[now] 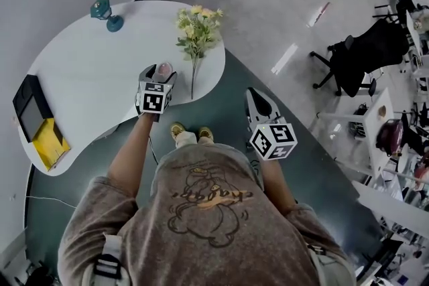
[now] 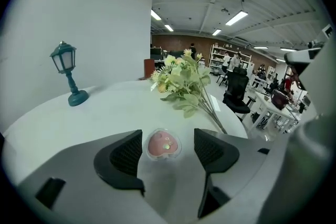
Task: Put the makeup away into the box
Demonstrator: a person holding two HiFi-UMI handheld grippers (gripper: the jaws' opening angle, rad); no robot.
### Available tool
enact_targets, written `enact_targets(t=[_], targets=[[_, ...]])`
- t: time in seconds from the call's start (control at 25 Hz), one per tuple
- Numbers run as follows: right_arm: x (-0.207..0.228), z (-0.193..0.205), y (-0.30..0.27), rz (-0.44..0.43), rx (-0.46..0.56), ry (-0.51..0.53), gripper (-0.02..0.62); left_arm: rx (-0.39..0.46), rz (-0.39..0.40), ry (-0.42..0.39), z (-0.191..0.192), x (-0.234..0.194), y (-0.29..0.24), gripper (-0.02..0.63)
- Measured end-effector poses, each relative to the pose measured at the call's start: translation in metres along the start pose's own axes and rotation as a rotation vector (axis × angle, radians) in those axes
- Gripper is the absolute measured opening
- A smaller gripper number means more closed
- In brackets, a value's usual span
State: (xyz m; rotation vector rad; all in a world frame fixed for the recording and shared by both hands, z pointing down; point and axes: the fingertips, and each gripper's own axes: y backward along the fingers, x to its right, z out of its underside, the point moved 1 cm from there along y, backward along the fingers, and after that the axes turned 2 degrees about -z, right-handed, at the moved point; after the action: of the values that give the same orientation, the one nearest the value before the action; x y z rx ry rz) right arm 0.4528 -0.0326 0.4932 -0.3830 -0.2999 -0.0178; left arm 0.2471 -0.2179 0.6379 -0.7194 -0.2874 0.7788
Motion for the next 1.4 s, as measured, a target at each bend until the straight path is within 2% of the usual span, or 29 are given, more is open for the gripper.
enact_targets(t=[0.44,0.64,0.8,1.12,1.4], targets=[[0.001,0.002,-0.008,0.012,-0.016,-0.016,0.003,-0.080,0.000,0.005,0.012,-0.008,-0.023,0.316],[0.000,0.002,-0.010,0.011,-0.017,-0.020,0.003,-0.061,-0.010,-0.014,0.009,-0.010,-0.024,0.304],[-0.001,0.001,-0.009,0.009,-0.015,-0.022,0.003,-0.059,-0.019,-0.029,0.009,-0.009,-0.023,0.259],[0.001,0.006,-0.005,0.005,-0.023,-0.017,0.003,-0.062,-0.029,-0.019,0.012,-0.009,-0.023,0.252],[0.001,0.007,-0.003,-0.020,-0.027,-0.014,0.003,-0.024,-0.043,-0.007,0.006,-0.002,-0.011,0.250]])
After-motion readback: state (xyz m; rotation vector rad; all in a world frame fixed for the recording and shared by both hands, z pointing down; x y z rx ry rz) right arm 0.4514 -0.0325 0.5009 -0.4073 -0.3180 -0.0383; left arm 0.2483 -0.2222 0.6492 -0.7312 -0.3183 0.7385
